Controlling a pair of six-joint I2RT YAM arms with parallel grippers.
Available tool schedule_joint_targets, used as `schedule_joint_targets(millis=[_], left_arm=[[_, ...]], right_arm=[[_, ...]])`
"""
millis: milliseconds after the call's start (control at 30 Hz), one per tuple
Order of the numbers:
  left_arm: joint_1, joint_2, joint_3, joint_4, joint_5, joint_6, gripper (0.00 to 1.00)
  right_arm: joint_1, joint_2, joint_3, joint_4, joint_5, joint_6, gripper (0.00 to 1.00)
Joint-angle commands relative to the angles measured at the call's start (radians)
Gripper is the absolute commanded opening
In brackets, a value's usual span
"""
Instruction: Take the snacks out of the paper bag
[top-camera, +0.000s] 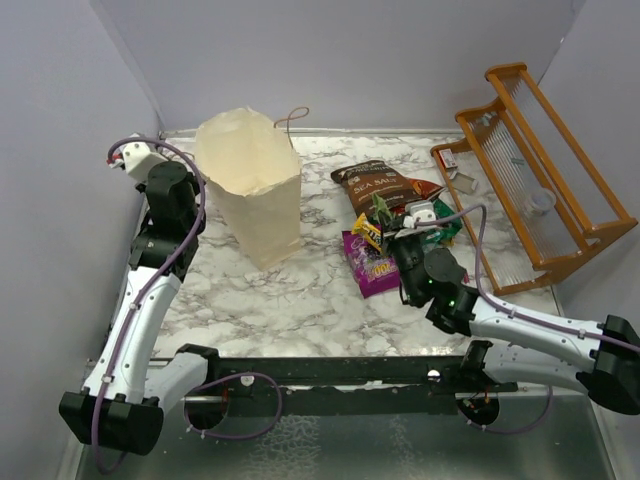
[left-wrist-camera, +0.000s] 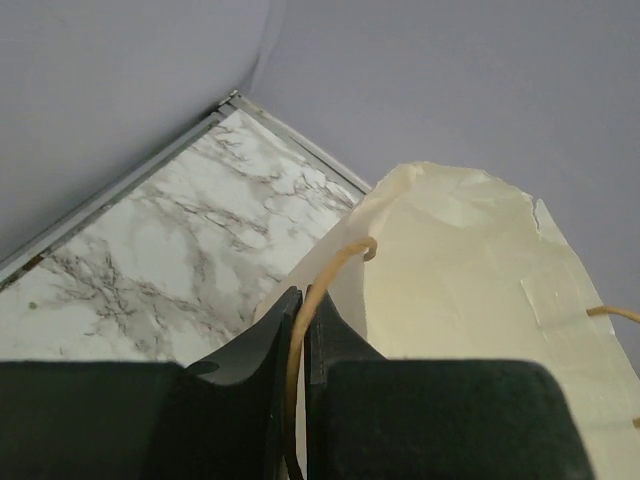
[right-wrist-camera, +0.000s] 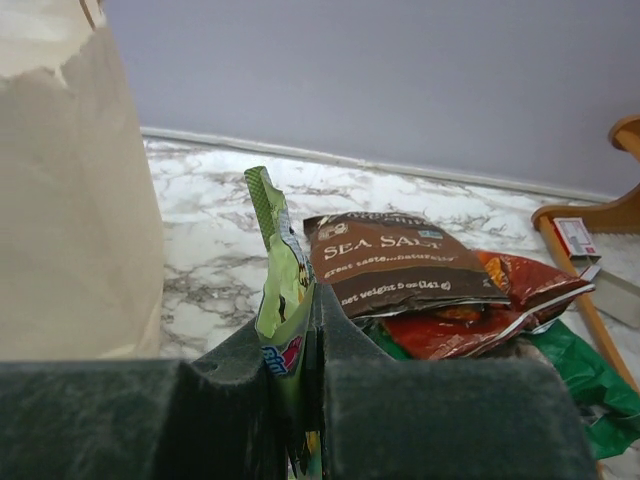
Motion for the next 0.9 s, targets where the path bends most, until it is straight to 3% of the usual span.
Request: schedule_joint_targets(millis=[0,167,267,467,600,867], left_arm=[[0.026,-0.05,-0.007,-0.014,-0.099,0.019,0.12],[0.027,-0.069,-0.012,-0.013,-0.113,0.056,0.19],[0.026,-0.101,-0.025,-0.017,-0.107,0.067,0.39],[0.025,-0.164,-0.032,0.006,-0.051,0.139,0.67],[0.023,-0.177,-0.007,0.014,0.02,0.2,0.76],[-0.002,-0.217,0.027,0.033,0.13,0.373,0.82]], right_arm=[[-0.03,0.055,0.042,-0.105,-0.094,0.132,0.01],[-0.163,0.125,0.093,-0.242,-0.4,0.339,0.01],[-0.218,0.165,0.113,-0.265,-0.485,0.397,0.01],[-0.401,0.201,0.096,-0.267,-0.723,0.483,0.01],[-0.507,0.218,0.099,-0.275,-0.805,0.498,0.03],[-0.637,0.253,0.091,-0.301,-0.917,0.559,0.23]])
